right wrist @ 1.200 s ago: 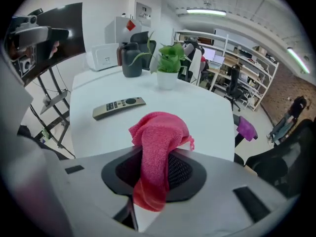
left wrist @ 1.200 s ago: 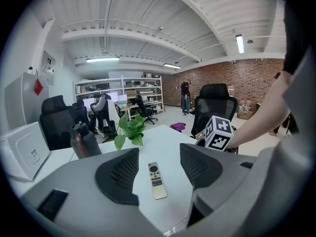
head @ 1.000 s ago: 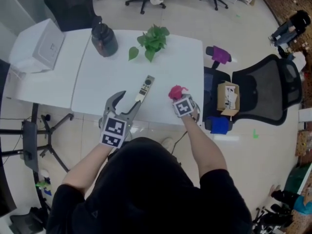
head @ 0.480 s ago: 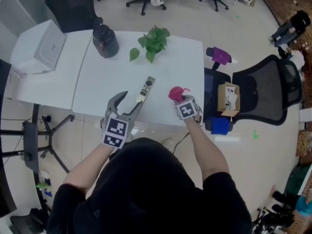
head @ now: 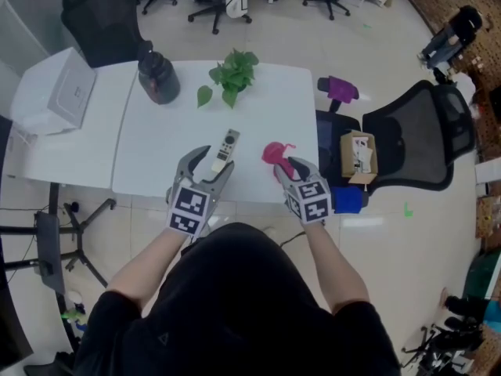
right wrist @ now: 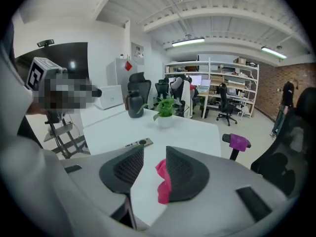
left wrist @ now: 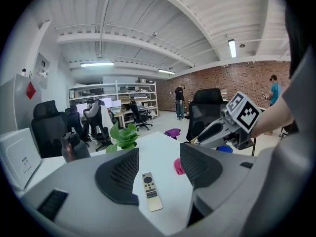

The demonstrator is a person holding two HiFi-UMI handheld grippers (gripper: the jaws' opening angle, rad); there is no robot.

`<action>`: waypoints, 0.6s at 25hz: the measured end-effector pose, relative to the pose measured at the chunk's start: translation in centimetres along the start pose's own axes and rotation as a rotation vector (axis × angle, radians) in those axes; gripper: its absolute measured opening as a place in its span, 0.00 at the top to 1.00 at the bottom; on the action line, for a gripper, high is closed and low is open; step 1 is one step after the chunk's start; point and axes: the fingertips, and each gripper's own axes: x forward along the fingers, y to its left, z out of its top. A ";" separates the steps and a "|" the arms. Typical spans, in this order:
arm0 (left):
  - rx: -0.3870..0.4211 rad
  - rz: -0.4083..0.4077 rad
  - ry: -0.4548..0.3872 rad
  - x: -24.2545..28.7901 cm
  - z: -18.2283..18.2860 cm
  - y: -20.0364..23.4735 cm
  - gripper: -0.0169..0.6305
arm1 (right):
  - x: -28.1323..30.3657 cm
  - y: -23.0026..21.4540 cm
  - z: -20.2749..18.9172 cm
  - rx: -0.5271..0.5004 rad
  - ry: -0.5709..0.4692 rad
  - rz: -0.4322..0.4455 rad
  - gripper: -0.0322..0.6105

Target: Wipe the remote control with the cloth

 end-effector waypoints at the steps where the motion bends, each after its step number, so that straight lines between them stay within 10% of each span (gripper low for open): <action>1: 0.003 -0.006 -0.007 0.1 0.3 -0.2 0.56 | -0.9 0.6 0.7 0.008 -0.025 0.006 0.74; 15: 0.077 -0.071 -0.096 0.6 3.2 -2.5 0.74 | -8.7 5.5 8.3 -0.011 -0.259 0.029 0.93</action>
